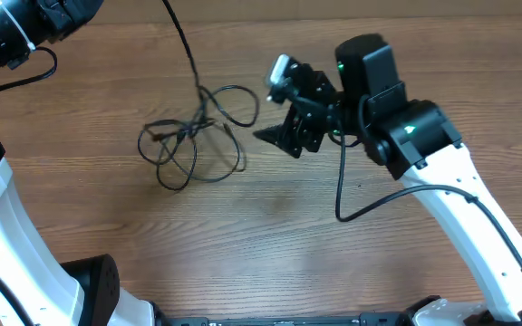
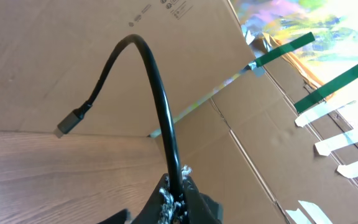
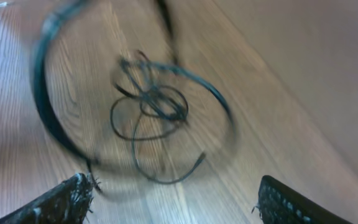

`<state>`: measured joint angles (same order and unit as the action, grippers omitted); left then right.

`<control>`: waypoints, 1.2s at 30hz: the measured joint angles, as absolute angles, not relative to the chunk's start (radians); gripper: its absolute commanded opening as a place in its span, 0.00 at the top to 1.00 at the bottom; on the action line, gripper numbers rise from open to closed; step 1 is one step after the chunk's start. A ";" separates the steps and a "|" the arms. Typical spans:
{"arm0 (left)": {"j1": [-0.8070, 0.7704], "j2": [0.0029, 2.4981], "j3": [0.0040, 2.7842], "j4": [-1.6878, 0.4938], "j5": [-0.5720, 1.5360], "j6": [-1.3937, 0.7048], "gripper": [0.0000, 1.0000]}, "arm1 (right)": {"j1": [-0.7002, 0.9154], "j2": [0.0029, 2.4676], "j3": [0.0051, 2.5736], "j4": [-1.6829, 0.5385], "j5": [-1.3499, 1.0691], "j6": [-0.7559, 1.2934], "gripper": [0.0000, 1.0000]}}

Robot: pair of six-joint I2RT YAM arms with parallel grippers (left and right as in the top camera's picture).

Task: Untangle cables

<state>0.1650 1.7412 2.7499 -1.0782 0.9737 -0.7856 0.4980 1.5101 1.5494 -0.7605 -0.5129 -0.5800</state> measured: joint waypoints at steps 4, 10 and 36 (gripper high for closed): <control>0.165 1.741 2.750 -1.083 0.978 -0.786 0.96 | 0.572 1.510 1.549 -0.738 -0.447 -0.610 0.18; 0.165 1.741 2.750 -1.089 0.995 -0.785 0.96 | 0.645 1.510 1.549 -0.731 -0.384 -0.630 0.96; 0.331 1.739 2.706 -1.690 0.523 -0.215 0.96 | 0.278 1.083 1.549 -0.699 -0.363 -0.463 0.96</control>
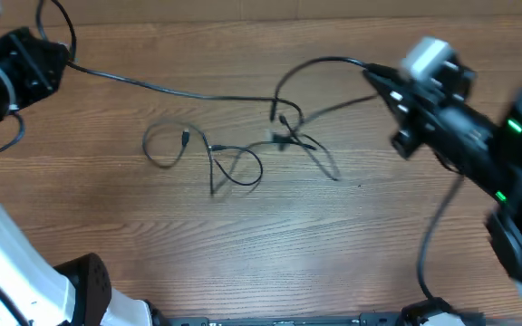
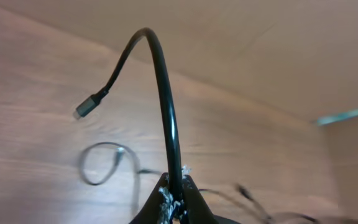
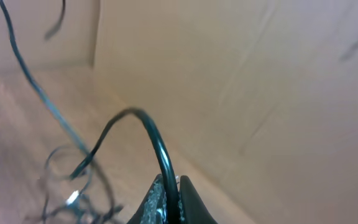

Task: Untangle cables

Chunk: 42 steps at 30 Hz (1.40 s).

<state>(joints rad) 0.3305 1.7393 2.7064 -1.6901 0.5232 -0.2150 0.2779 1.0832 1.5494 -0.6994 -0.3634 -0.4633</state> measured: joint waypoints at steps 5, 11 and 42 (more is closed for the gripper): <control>0.244 1.739 2.582 -1.668 0.419 -0.157 0.96 | 0.180 1.007 1.549 -0.692 -0.365 -0.450 0.96; 0.168 1.745 2.510 -1.578 0.389 -0.134 0.95 | 0.002 1.026 1.549 -0.685 -0.374 -0.406 0.96; -0.440 2.346 2.474 -1.125 -0.084 -0.132 0.96 | -0.084 1.160 2.016 -0.731 -0.061 -0.246 0.96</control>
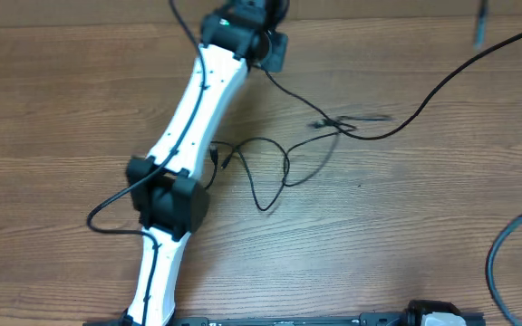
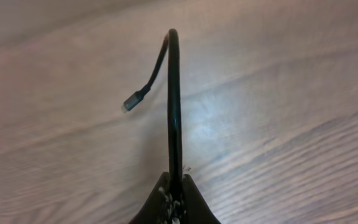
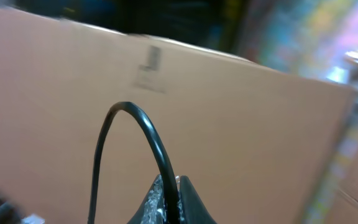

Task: Untangle cables

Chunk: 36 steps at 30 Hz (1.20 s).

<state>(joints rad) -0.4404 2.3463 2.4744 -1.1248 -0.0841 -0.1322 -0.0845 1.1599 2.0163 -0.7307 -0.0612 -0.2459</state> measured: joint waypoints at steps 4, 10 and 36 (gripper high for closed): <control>-0.460 2.374 2.474 -1.152 -0.109 -0.147 0.96 | -0.219 1.232 2.016 -0.742 0.020 -0.212 0.96; -0.453 2.366 2.474 -1.184 -0.165 -0.154 0.96 | -0.493 1.395 2.015 -0.733 -0.085 -0.104 0.96; -0.399 1.529 2.476 -1.135 -0.322 -0.224 0.96 | -0.519 1.666 2.006 -0.751 -0.370 0.089 0.96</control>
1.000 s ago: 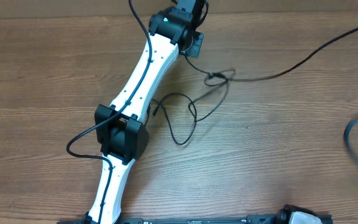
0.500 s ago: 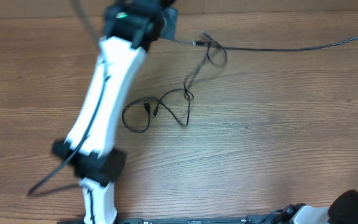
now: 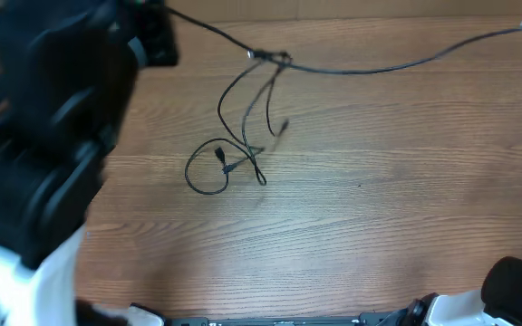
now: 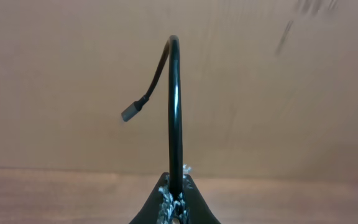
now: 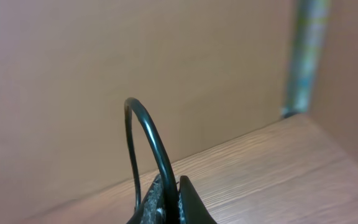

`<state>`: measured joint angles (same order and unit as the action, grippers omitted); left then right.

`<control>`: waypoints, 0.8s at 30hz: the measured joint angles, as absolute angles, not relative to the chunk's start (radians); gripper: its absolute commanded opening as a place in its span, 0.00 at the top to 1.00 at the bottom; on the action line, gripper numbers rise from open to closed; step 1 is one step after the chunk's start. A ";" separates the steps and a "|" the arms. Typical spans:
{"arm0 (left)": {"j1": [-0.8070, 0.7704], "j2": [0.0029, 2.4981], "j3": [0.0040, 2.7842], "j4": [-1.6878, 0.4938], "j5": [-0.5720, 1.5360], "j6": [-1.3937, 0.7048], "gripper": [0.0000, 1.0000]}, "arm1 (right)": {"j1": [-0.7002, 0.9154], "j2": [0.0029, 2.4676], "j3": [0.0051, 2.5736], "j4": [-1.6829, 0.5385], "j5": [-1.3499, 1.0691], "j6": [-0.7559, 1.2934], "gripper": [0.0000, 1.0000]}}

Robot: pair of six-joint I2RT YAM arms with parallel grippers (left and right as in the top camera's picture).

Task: Untangle cables

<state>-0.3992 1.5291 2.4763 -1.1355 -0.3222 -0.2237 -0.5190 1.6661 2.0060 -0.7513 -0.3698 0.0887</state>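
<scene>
A black cable (image 3: 379,65) stretches across the far side of the table, from my blurred left arm (image 3: 53,136) to the top right corner. At a knot (image 3: 270,58) thinner cable strands (image 3: 234,100) hang down to a small loop (image 3: 205,174) lying on the wood. My left gripper (image 4: 176,190) is shut on the black cable, whose free end (image 4: 130,113) arches above it. My right gripper (image 5: 169,186) is shut on a black cable that bends over it. The right gripper itself is outside the overhead view.
Brown cardboard walls (image 4: 260,93) stand behind the wooden table (image 3: 379,208). The right arm's base (image 3: 515,285) sits at the front right corner. The left arm is raised close to the overhead camera and hides the table's left side.
My left arm has gone from the far middle to the left side, high up. The black cable, slack on the table before, is now taut, with the knot lifted and the thin loops further left.
First the tangle lay left of centre, my left gripper holding a cable end and my right gripper open beside it. Then both grippers were shut on cable and far apart, the tangle spread out. Later the left arm reached far middle. Now the cable is taut.
</scene>
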 measured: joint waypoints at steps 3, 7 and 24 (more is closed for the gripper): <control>-0.399 1.450 2.477 -1.135 -0.328 -0.234 0.96 | -0.439 1.666 2.006 -0.759 -0.369 0.072 0.96; -0.399 1.408 2.486 -1.133 -0.335 -0.234 0.96 | -0.331 1.668 2.006 -0.779 -0.370 0.061 0.96; -0.398 1.455 2.479 -1.121 -0.410 -0.234 0.96 | -0.054 1.757 2.006 -0.921 -0.528 -0.115 0.00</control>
